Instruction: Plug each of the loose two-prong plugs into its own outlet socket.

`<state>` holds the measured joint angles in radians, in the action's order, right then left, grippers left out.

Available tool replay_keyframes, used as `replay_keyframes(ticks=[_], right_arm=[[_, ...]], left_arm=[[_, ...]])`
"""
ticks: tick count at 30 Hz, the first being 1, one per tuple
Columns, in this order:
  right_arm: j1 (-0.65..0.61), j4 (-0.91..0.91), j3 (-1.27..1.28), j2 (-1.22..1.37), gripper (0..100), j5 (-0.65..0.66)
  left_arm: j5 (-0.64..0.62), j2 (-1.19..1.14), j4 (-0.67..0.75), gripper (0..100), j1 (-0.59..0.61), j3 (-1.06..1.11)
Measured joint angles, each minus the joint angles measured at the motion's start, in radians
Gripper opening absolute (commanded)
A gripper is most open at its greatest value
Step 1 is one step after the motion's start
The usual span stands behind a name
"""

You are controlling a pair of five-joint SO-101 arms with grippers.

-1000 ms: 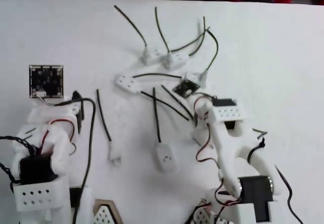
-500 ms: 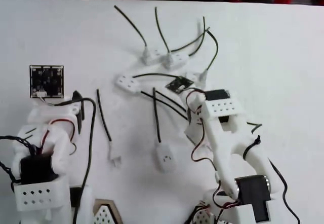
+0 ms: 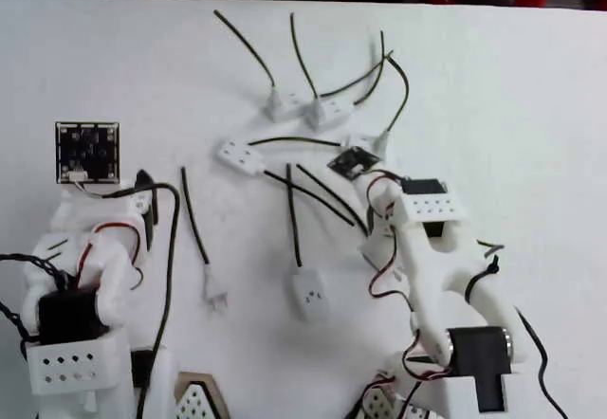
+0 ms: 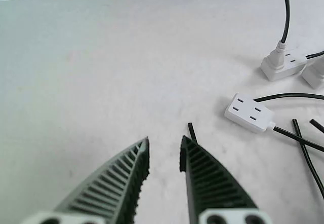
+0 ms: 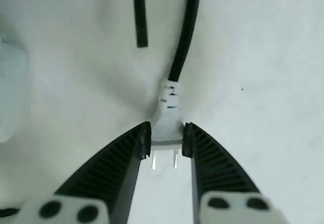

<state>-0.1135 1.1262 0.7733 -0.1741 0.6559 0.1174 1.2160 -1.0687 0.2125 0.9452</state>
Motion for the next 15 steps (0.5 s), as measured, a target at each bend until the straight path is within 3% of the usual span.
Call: replay_keyframes(ticks=[12, 15], right_arm=[[0.014, -0.002, 0.029, 0.000, 10.1, 0.006], [-0.005, 0.071, -0.008, -0.014, 10.1, 0.006]], left_arm=[[0.000, 0.000, 0.000, 12, 0.000, 0.000], [0.000, 0.000, 0.000, 12, 0.000, 0.000]])
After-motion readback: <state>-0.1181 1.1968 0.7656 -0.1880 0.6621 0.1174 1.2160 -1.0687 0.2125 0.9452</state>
